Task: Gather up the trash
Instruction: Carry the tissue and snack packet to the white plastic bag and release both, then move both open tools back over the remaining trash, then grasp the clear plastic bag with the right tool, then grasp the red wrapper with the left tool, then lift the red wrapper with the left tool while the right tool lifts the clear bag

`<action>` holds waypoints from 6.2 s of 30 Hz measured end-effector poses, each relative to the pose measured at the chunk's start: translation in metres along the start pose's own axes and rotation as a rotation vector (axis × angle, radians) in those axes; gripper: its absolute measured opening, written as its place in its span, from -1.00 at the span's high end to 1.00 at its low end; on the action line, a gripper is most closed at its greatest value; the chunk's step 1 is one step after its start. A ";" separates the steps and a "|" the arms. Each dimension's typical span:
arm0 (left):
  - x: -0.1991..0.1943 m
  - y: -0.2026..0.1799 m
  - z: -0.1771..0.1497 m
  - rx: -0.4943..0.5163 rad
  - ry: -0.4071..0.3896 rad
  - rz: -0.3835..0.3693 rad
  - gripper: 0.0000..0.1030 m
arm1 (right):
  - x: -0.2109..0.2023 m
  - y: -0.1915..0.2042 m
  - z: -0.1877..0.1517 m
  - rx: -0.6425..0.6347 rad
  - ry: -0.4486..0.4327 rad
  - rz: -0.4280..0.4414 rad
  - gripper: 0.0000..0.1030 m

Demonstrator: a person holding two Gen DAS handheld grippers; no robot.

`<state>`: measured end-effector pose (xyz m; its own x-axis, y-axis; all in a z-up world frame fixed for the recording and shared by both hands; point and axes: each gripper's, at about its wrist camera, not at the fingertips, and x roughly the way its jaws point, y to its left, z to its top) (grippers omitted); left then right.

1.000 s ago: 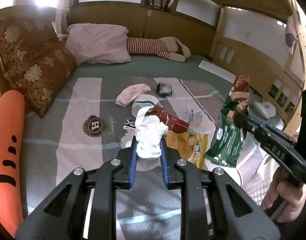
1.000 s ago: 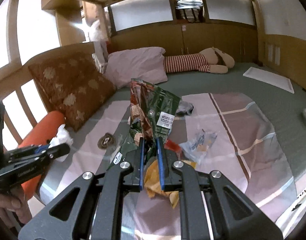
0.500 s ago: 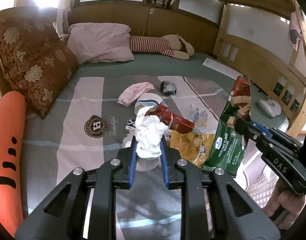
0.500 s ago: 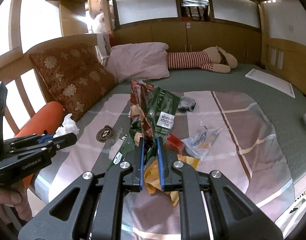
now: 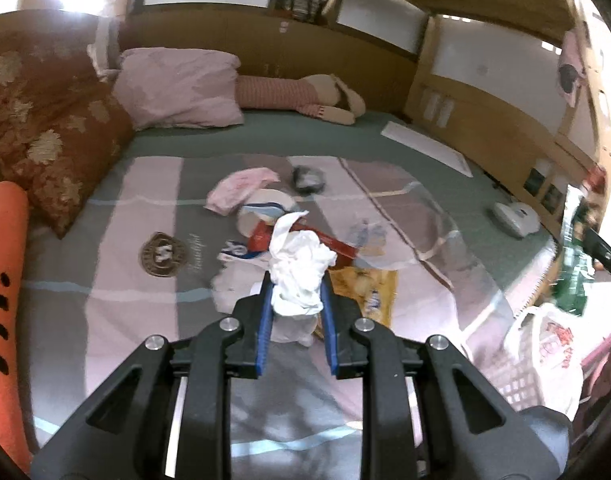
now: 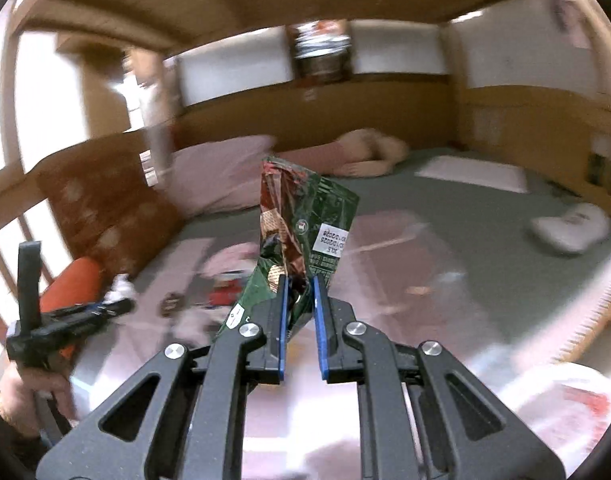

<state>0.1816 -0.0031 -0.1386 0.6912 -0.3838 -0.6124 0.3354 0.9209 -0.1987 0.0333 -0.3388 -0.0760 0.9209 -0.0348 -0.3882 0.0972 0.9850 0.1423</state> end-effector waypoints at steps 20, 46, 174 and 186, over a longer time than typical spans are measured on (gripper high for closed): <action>0.050 -0.371 -0.059 0.378 0.369 -0.630 -0.53 | -0.149 -0.152 -0.025 0.265 -0.164 -0.343 -0.61; 0.000 0.074 0.034 -0.157 0.013 0.195 -0.93 | 0.096 0.087 0.053 0.017 0.003 0.110 -0.72; -0.009 0.016 0.008 -0.059 -0.024 0.162 0.57 | 0.116 0.132 -0.014 -0.150 0.166 0.242 0.91; -0.004 0.014 0.007 -0.053 -0.011 0.147 0.57 | 0.115 0.131 -0.013 -0.142 0.169 0.246 0.91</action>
<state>0.1878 0.0104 -0.1340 0.7371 -0.2453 -0.6297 0.1962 0.9693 -0.1480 0.1472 -0.2120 -0.1137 0.8334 0.2243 -0.5050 -0.1856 0.9745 0.1265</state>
